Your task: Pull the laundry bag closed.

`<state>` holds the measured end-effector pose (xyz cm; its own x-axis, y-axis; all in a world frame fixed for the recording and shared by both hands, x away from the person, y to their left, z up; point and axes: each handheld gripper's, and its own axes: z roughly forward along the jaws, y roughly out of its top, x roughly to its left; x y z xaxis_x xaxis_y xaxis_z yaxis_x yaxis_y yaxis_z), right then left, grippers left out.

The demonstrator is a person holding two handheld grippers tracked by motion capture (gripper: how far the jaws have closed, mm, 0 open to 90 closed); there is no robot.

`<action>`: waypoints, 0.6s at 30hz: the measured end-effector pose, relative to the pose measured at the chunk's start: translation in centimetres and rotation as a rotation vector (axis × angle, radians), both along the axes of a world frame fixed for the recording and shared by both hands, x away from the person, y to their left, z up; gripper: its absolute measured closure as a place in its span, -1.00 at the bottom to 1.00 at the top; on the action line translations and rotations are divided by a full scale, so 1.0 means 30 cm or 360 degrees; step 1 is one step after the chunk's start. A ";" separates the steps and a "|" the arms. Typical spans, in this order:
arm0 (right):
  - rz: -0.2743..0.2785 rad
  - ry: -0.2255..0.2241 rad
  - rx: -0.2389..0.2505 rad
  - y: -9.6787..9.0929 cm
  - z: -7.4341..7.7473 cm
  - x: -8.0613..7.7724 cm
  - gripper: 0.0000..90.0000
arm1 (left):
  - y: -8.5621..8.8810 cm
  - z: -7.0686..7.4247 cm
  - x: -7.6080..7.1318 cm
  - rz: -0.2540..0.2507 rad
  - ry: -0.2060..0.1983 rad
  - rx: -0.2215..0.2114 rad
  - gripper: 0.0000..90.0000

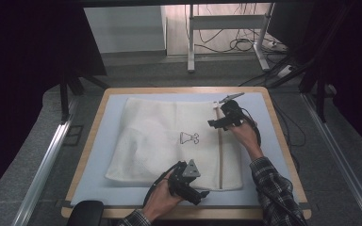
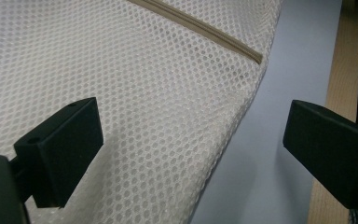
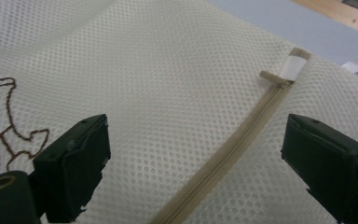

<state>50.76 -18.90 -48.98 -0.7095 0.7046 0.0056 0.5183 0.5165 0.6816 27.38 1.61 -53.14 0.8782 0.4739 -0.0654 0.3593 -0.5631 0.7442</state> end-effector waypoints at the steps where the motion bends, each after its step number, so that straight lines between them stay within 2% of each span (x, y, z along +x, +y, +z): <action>1: 0.0010 0.0009 0.0003 0.000 -0.002 -0.005 -0.86 | 0.003 0.002 0.000 0.0003 0.0001 -0.0004 -0.90; 6: 0.0038 0.0033 -0.0044 0.011 -0.005 -0.037 -0.93 | 0.022 0.015 0.002 0.0003 -0.0004 0.0006 -0.91; 12: 0.0056 0.0048 -0.0010 0.015 0.001 -0.074 -1.00 | 0.044 0.027 0.005 0.0015 -0.0029 0.0019 -0.92; 14: 0.0063 0.0061 0.0000 0.016 0.004 -0.085 -1.00 | 0.050 0.030 0.005 0.0014 -0.0045 0.0038 -0.92; 15: 0.0064 0.0061 0.0001 0.015 0.007 -0.091 -1.00 | 0.056 0.033 0.008 -0.0003 -0.0059 0.0073 -0.92; 18: 0.0061 0.0054 0.0015 0.009 0.019 -0.113 -1.00 | 0.066 0.036 0.008 0.0004 -0.0061 0.0082 -0.92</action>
